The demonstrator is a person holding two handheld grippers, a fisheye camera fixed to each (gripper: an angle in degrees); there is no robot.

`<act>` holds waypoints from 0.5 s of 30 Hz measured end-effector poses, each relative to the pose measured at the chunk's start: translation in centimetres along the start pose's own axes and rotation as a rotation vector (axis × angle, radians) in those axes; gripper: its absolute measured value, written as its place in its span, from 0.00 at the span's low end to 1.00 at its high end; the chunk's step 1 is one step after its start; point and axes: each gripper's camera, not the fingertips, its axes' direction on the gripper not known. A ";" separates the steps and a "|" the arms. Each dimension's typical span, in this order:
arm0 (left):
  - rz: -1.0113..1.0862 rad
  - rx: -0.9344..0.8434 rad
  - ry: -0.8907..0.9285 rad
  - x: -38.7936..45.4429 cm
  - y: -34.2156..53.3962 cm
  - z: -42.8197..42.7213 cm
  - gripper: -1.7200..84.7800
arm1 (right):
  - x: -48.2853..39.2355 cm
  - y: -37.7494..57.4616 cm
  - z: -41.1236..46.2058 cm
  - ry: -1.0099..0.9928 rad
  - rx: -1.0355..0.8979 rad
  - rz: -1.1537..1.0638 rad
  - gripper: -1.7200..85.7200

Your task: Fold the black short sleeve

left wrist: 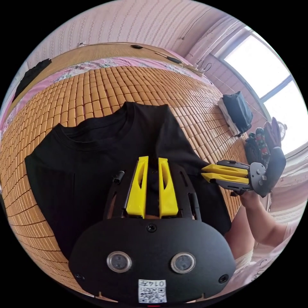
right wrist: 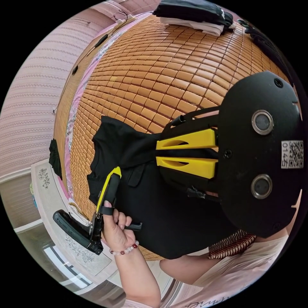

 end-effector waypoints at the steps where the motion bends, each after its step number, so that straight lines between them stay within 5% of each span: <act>1: 0.008 0.022 -0.019 -0.1 0.1 -0.8 0.08 | 0.1 -0.1 0.0 -0.004 0.004 -0.002 0.06; 5: 0.085 0.080 -0.029 0.9 0.1 -2.9 0.07 | 1.1 -0.5 2.2 -0.040 -0.081 0.012 0.05; 15: 0.112 -0.037 0.099 1.1 -1.1 1.1 0.06 | 4.1 -0.8 0.5 0.019 0.066 0.028 0.08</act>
